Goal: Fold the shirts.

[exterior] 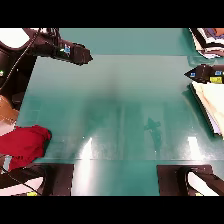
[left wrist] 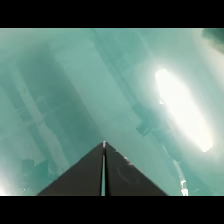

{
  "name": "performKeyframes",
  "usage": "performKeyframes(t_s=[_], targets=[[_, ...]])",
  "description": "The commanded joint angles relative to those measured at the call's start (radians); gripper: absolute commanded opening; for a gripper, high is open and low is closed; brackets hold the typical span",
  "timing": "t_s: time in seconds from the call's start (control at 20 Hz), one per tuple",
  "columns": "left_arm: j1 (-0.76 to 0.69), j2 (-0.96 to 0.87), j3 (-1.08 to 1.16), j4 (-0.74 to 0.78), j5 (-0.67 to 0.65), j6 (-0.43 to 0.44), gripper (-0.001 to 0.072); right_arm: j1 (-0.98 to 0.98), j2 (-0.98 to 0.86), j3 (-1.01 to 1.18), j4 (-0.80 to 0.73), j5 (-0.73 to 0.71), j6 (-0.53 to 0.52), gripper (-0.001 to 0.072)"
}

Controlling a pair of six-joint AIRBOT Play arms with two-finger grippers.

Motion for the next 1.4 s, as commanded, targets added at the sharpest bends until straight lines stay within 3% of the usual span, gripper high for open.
performKeyframes(t_s=[0.0,0.5,0.65,0.8,0.95,1.05,1.2,1.3,1.35], targets=[[0.001,0.000,0.000,0.000,0.000,0.000,0.0027,0.002,0.000,0.000,0.002,0.002,0.000,0.0014],[0.001,0.000,0.000,0.000,0.001,-0.001,0.0027,0.002,0.000,0.000,0.001,0.050,0.000,0.0014],[0.001,0.000,0.001,-0.021,0.057,0.000,0.0027,0.002,0.000,0.000,0.002,0.066,0.000,0.0014],[0.047,0.049,0.011,0.050,-0.125,-0.001,0.0026,0.002,0.000,0.000,0.002,0.083,0.000,0.0014],[0.129,0.190,-0.039,0.335,-0.351,-0.054,0.0026,0.002,0.000,0.000,0.002,0.075,0.000,0.0014],[0.182,0.313,-0.153,0.514,-0.443,-0.073,0.0027,0.002,0.000,0.000,0.001,0.075,0.000,0.0014],[0.271,0.468,-0.376,0.634,-0.534,-0.088,0.0032,0.002,0.000,0.000,0.002,0.075,0.000,0.0014],[0.334,0.524,-0.533,0.634,-0.546,-0.123,0.0532,0.002,0.000,0.000,0.002,0.075,0.000,0.0014],[0.362,0.538,-0.613,0.635,-0.543,-0.139,0.0544,0.002,0.000,0.000,0.002,0.075,0.000,0.0014]])
